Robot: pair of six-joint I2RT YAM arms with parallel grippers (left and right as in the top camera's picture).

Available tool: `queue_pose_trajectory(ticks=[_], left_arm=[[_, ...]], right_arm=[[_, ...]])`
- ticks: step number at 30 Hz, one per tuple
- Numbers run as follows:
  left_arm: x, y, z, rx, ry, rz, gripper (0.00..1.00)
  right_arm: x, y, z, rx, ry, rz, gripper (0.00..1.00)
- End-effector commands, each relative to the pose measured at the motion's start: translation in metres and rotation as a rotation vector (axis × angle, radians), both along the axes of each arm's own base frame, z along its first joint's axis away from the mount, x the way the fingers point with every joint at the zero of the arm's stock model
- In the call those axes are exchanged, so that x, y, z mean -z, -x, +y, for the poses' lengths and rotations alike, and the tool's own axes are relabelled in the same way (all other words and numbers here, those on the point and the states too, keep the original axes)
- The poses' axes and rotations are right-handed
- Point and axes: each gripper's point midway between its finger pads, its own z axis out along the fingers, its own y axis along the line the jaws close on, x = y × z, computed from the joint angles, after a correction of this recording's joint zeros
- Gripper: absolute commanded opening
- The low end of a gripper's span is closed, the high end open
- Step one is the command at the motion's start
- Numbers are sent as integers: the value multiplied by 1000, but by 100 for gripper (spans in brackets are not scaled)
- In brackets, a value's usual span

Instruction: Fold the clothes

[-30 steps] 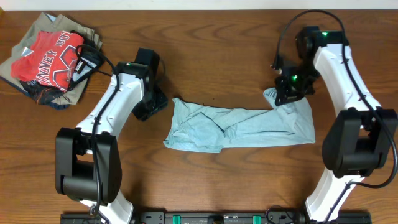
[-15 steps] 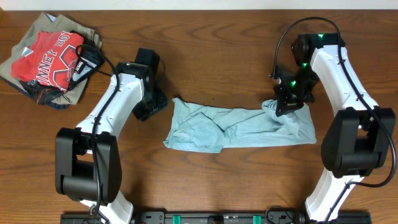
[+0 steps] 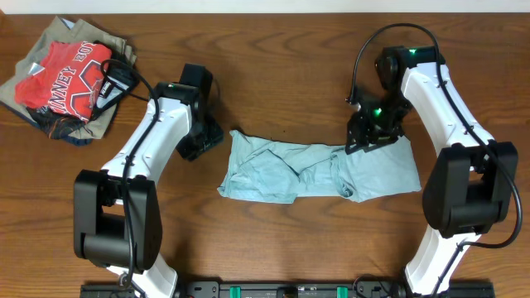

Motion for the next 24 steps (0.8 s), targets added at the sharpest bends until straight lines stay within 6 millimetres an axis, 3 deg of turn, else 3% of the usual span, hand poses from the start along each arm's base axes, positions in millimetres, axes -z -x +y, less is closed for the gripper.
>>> queue_pose_trajectory(ticks=[1,7,15,20,22,24], left_arm=[[-8,-7,0,4,1,-28,46],[-8,-6,0,4,0,-25,46],[-8,-6,0,4,0,-26,46],[-8,-6,0,4,0,-25,46],[-8,-6,0,4,0,-25,46],[-8,-6,0,4,0,-25,46]], right_arm=[[0,-1,2,-6,0,-11,50],[7,-1,5,-40,45,-29,50],[47,9,10,-66,262,-59,57],[59,8,26,-59,272,-96,57],[62,7,31,-54,274,-108,53],[65,4,31,-23,299,-126,43]])
